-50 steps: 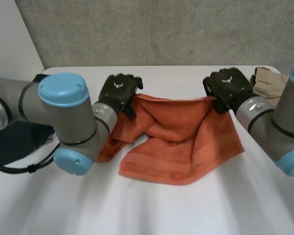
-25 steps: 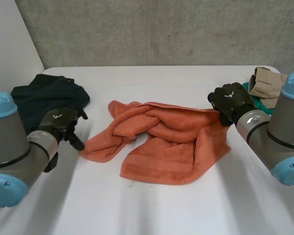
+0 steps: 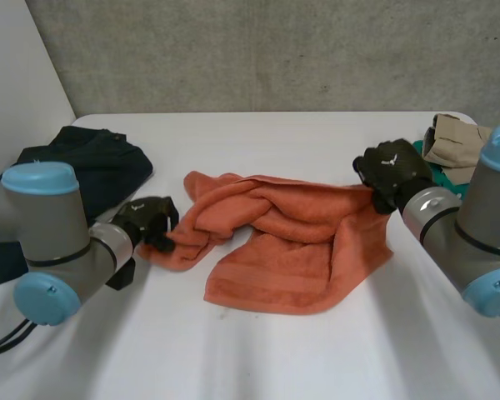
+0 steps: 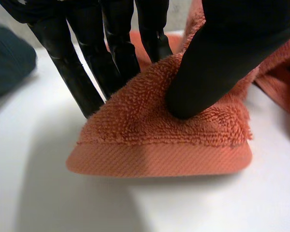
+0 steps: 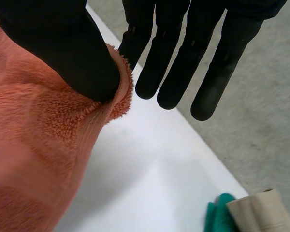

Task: Fold the laundry.

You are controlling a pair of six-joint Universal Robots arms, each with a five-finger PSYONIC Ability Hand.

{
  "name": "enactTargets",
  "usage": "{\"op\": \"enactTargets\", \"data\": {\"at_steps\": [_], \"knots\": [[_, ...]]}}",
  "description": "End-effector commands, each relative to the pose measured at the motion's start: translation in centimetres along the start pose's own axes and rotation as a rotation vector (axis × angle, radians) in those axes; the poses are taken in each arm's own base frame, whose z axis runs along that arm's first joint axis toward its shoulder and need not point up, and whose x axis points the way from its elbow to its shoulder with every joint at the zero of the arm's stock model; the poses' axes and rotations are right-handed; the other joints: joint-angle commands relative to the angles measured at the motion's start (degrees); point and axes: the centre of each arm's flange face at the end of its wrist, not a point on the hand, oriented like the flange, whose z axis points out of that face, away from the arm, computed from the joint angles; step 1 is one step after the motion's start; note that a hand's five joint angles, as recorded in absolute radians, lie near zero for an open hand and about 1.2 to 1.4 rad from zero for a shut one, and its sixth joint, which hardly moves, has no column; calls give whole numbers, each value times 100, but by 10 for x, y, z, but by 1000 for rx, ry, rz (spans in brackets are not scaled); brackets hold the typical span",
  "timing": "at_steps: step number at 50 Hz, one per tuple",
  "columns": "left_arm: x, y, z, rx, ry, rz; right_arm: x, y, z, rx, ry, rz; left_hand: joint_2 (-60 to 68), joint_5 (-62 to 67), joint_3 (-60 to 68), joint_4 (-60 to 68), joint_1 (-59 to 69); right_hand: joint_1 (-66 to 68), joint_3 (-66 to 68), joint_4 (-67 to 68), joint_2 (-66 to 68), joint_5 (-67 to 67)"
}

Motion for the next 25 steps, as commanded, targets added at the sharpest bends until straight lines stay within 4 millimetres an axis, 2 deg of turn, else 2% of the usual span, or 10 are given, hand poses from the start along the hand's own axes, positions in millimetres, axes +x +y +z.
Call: {"op": "enactTargets", "data": {"at_steps": [1,2,3,4,7,8,12,15,18,25], "knots": [[-4,-90,-46,271,-116,33,47,-45,-12,100,121,-28,1158,1419,1205,1150,1382,1518,1173,1118,1239,1216],[-3,-99,-51,300,-116,37,58,-50,-16,104,141,-29,1158,1419,1205,1150,1382,1518,1173,1118,1239,1216],[-2,-120,-65,370,-117,45,66,-55,-19,108,154,-31,1158,1419,1205,1150,1382,1518,1173,1118,1239,1216],[-2,-130,-72,404,-119,49,82,-69,-27,119,178,-39,1158,1419,1205,1150,1382,1518,1173,1118,1239,1216],[-4,-164,-98,522,-136,73,99,-89,-40,144,192,-58,1158,1419,1205,1150,1382,1518,1173,1118,1239,1216],[-5,-171,-105,546,-140,82,105,-104,-49,161,182,-72,1158,1419,1205,1150,1382,1518,1173,1118,1239,1216],[3,-190,-131,627,-112,169,112,-125,-68,167,166,-89,1158,1419,1205,1150,1382,1518,1173,1118,1239,1216],[7,-188,-133,622,-91,260,114,-130,-77,152,158,-97,1158,1419,1205,1150,1382,1518,1173,1118,1239,1216],[7,-180,-126,587,-88,322,115,-119,-78,82,131,-93,1158,1419,1205,1150,1382,1518,1173,1118,1239,1216],[-3,-124,-63,370,-96,491,83,-61,-41,-141,-35,-136,1158,1419,1205,1150,1382,1518,1173,1118,1239,1216]]}}
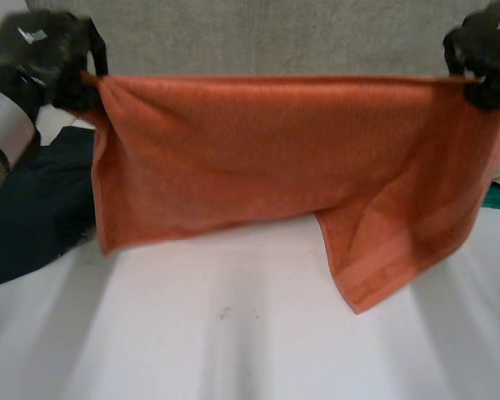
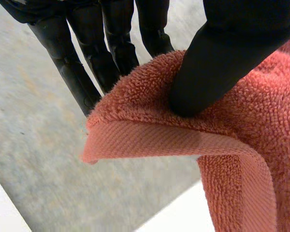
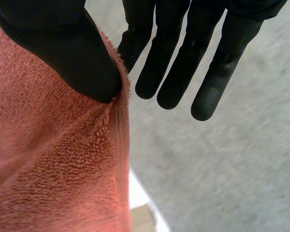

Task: Fold the laundry.

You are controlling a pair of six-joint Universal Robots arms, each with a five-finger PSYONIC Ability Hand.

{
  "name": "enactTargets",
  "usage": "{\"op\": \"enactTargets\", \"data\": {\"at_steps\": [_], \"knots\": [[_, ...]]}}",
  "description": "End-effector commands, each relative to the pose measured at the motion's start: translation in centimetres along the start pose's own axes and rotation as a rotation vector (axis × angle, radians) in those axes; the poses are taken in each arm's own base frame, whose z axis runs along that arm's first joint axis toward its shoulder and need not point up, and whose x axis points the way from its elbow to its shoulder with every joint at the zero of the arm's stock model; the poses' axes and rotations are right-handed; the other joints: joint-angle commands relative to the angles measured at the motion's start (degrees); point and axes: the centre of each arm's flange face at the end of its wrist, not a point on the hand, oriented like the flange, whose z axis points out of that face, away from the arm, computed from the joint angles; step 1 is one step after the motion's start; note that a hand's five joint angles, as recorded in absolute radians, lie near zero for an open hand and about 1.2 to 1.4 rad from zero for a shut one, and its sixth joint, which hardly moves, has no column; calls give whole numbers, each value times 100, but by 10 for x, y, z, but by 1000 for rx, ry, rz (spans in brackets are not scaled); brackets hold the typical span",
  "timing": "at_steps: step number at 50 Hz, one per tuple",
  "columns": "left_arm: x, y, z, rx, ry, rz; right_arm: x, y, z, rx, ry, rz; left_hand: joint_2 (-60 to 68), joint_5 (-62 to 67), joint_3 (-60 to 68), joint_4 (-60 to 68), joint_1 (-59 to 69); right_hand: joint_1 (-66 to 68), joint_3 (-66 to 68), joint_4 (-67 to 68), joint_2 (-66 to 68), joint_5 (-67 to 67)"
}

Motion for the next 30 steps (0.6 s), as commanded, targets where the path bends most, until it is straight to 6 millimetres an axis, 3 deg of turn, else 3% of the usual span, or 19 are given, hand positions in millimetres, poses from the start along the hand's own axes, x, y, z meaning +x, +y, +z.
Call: {"op": "enactTargets", "data": {"at_steps": [1,2,5,6,8,9,11,12,14,16,17,21,23,25,27,28,30], "knots": [[19,78,23,-188,83,161,-40,58,30,-205,-172,-51,1146,1419,1196,1142,1382,1522,1156,1115,1216,1216],[22,95,35,-199,95,201,-47,70,40,-232,-182,-50,1146,1419,1196,1142,1382,1522,1156,1115,1216,1216],[29,109,66,-144,95,266,-48,84,62,-244,-134,-58,1146,1419,1196,1142,1382,1522,1156,1115,1216,1216],[31,109,74,-118,91,279,-46,91,80,-235,-74,-63,1146,1419,1196,1142,1382,1522,1156,1115,1216,1216],[32,104,93,-44,69,310,-43,94,96,-214,2,-73,1146,1419,1196,1142,1382,1522,1156,1115,1216,1216],[28,93,112,52,27,333,-40,92,104,-191,46,-78,1146,1419,1196,1142,1382,1522,1156,1115,1216,1216],[23,73,129,172,-25,352,-26,72,122,-66,190,-77,1146,1419,1196,1142,1382,1522,1156,1115,1216,1216],[15,48,142,300,-85,370,-20,62,127,-5,243,-75,1146,1419,1196,1142,1382,1522,1156,1115,1216,1216],[7,21,150,438,-148,382,-4,32,137,198,376,-53,1146,1419,1196,1142,1382,1522,1156,1115,1216,1216],[0,-12,155,600,-217,396,12,11,137,332,478,-43,1146,1419,1196,1142,1382,1522,1156,1115,1216,1216],[-2,-20,155,645,-239,398,26,-10,131,454,554,-29,1146,1419,1196,1142,1382,1522,1156,1115,1216,1216],[-6,-45,152,781,-292,404,36,-31,121,577,624,-26,1146,1419,1196,1142,1382,1522,1156,1115,1216,1216],[-6,-46,150,788,-291,404,33,-31,120,574,610,-23,1146,1419,1196,1142,1382,1522,1156,1115,1216,1216],[-2,-33,149,744,-270,400,22,-27,119,549,575,-14,1146,1419,1196,1142,1382,1522,1156,1115,1216,1216],[3,-15,148,692,-244,397,10,-17,120,509,535,-10,1146,1419,1196,1142,1382,1522,1156,1115,1216,1216],[8,6,144,633,-217,395,4,-9,121,483,514,-9,1146,1419,1196,1142,1382,1522,1156,1115,1216,1216],[13,23,138,576,-189,394,-14,13,121,406,446,-7,1146,1419,1196,1142,1382,1522,1156,1115,1216,1216]]}}
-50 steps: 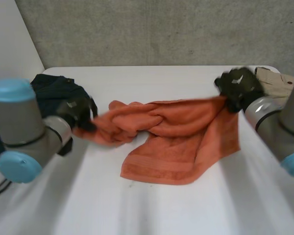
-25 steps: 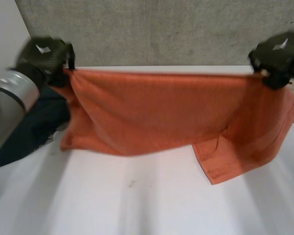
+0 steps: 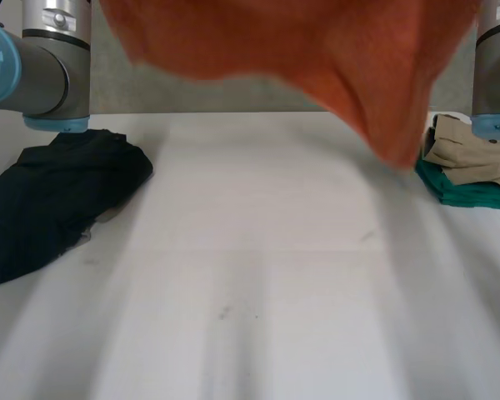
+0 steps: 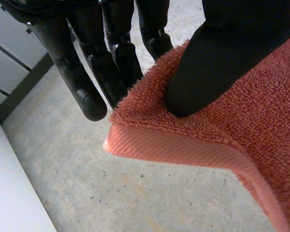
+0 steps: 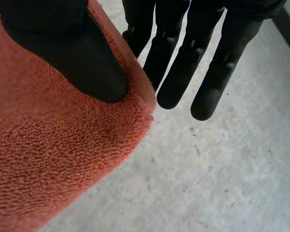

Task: Fold the laundry.

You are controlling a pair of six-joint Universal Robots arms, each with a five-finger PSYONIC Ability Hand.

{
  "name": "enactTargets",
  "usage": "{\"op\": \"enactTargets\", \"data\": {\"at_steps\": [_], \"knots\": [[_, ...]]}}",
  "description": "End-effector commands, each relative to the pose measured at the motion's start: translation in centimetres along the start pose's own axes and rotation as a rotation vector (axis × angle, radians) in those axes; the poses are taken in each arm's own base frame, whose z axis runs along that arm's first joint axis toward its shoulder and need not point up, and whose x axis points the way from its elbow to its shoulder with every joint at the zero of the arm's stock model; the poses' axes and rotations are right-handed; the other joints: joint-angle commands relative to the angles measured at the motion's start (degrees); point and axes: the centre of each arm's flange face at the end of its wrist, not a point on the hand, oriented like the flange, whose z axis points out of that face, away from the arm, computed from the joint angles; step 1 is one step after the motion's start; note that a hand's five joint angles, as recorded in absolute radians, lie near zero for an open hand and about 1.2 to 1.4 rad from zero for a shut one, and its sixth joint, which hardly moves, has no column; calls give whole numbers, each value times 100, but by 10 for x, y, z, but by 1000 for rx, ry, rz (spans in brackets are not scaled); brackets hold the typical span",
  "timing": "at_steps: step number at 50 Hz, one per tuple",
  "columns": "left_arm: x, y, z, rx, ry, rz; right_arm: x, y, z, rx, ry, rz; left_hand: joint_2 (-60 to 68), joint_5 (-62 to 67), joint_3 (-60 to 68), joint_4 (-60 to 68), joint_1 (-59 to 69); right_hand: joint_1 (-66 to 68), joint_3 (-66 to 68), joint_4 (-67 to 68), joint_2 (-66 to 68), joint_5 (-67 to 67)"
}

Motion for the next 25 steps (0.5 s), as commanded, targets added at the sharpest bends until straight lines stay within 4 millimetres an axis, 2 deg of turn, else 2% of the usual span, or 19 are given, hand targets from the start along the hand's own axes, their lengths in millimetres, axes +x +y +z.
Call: {"op": "enactTargets", "data": {"at_steps": [1,2,3,5,6,7,9,10,11,13,14,15,17,20,24,25], "knots": [[28,26,-64,-194,141,-31,-31,33,-52,-189,-180,0,1134,1335,1175,1115,1381,1522,1152,1109,1213,1142],[35,31,-84,-252,179,-40,-34,37,-59,-212,-206,0,1134,1335,1175,1115,1381,1522,1152,1109,1213,1142],[39,33,-94,-282,198,-48,-41,48,-77,-267,-264,0,1134,1335,1175,1115,1381,1522,1152,1109,1213,1142],[47,38,-118,-346,239,-60,-49,58,-98,-331,-331,6,1134,1335,1175,1115,1381,1522,1152,1109,1213,1142],[54,44,-143,-412,283,-69,-52,63,-109,-367,-363,10,1134,1335,1175,1115,1381,1522,1152,1109,1213,1142],[57,45,-156,-443,303,-73,-58,73,-131,-437,-426,16,1134,1335,1175,1115,1381,1522,1152,1109,1213,1142],[63,48,-180,-507,342,-82,-64,80,-153,-503,-485,22,1134,1335,1175,1115,1381,1522,1152,1109,1213,1142],[68,50,-204,-567,382,-89,-67,85,-165,-538,-515,25,1134,1335,1175,1115,1381,1522,1152,1109,1213,1142],[69,50,-215,-595,398,-91,-72,90,-184,-584,-560,33,1134,1335,1175,1115,1381,1522,1152,1109,1213,1142],[72,50,-235,-647,436,-91,-77,96,-203,-628,-601,35,1134,1335,1175,1115,1381,1522,1152,1109,1213,1142],[75,49,-254,-699,477,-82,-79,98,-211,-648,-620,34,1134,1335,1175,1115,1381,1522,1152,1109,1213,1142],[75,49,-264,-725,501,-72,-82,103,-225,-681,-649,37,1134,1335,1175,1115,1381,1522,1152,1109,1213,1142],[75,46,-279,-773,550,-40,-84,105,-234,-703,-669,39,1134,1335,1175,1115,1381,1522,1152,1109,1213,1142],[72,43,-290,-817,589,-21,-83,105,-239,-715,-684,44,1134,1335,1175,1115,1381,1522,1152,1109,1213,1142],[60,33,-289,-870,616,-20,-84,104,-240,-716,-692,57,-1128,-927,-1087,-1147,-881,1522,1152,1109,1213,1142],[56,28,-288,-893,626,-28,-83,104,-239,-716,-689,58,-2450,-2249,-2409,-2469,-2203,1522,1152,1109,1213,1142]]}}
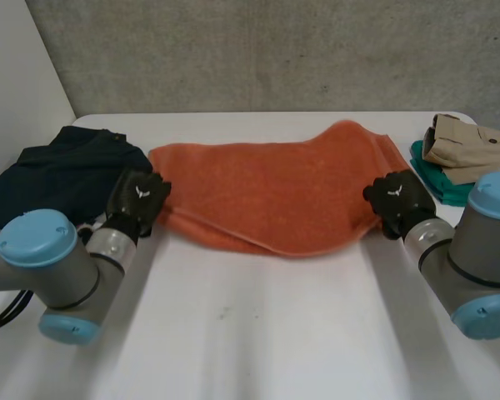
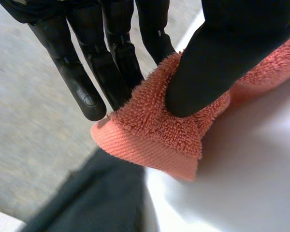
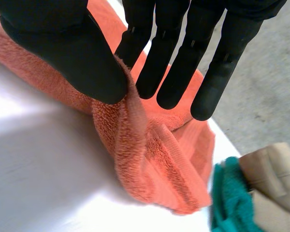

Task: Fold the laundry.

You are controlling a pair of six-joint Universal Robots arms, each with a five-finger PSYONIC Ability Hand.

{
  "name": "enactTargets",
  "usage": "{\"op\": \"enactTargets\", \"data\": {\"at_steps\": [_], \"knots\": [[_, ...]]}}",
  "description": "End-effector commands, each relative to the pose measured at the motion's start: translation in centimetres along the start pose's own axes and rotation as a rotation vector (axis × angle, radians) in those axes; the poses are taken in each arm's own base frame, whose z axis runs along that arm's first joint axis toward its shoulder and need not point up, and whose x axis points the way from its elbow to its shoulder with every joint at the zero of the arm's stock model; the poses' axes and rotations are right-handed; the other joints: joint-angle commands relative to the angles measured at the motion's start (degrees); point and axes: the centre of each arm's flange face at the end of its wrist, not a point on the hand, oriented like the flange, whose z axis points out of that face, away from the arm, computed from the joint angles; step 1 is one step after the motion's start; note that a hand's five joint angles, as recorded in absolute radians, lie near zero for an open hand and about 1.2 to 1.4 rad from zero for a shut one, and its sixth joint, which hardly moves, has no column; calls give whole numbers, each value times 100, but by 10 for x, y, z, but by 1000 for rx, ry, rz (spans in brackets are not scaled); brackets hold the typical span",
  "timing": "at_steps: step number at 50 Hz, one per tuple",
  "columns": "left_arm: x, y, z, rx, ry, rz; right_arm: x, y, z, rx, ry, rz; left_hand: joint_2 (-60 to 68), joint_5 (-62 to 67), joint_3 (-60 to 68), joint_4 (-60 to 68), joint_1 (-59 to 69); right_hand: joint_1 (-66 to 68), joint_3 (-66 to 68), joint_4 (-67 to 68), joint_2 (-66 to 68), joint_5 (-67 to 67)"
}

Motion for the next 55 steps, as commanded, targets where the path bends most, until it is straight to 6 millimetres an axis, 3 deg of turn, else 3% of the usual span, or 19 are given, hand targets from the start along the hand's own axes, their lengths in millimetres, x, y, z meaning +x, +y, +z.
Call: {"op": "enactTargets", "data": {"at_steps": [1,8,17,25,30,35,37,38,42,43,46,50,55], "knots": [[-11,-8,-23,-106,59,2,-1,0,-1,4,-11,10,-2640,-2621,-2632,-2655,-2577,1522,1151,1109,1213,1136],[-28,-30,-41,-200,117,-92,-4,3,-3,-7,-20,11,-4158,-4138,-4149,-4173,-4095,1522,1151,1109,1213,1136],[-59,-45,-30,-258,81,-310,-6,4,-4,-9,-27,10,-4092,-4072,-4083,-4106,-4029,1522,1151,1109,1213,1136],[-53,-23,-6,-296,81,-336,-7,5,-5,-13,-30,12,-3940,-3920,-3932,-3955,-3877,1522,1151,1109,1213,1136],[-47,-15,13,-315,97,-340,-6,6,-5,-17,-27,11,-2868,-2848,-2860,-2883,-2805,1522,1151,1109,1213,1136],[-39,-2,10,-426,129,-349,-5,6,-5,-21,-19,11,-1421,-1401,-1412,-1436,-1358,1522,1151,1109,1213,1136],[-39,-1,7,-453,131,-348,-4,6,-5,-20,-18,12,-45,-25,-36,-60,18,1522,1151,1109,1213,1136],[-38,0,6,-465,129,-347,-4,5,-4,-18,-17,15,1359,1379,1368,1344,1422,1522,1151,1109,1213,1136],[-43,-6,6,-442,99,-343,-3,1,-2,-6,-12,18,1373,1393,1382,1359,1436,1445,1074,1031,1136,1059],[-46,-9,5,-433,92,-347,-2,1,-3,-7,-12,18,1373,1393,1382,1359,1436,-405,-775,-818,-714,-790],[-50,-21,0,-400,82,-347,0,0,-2,-14,-10,29,1373,1393,1382,1359,1436,-2589,-2960,-3002,-2898,-2974],[-48,-37,-4,-354,86,-337,13,0,-1,-55,1,149,1373,1393,1382,1359,1436,-3583,-3954,-3997,-3892,-3969],[-54,-49,-5,-301,63,-328,47,4,-1,-151,33,397,1373,1393,1382,1359,1436,-3704,-4075,-4117,-4013,-4089]]}}
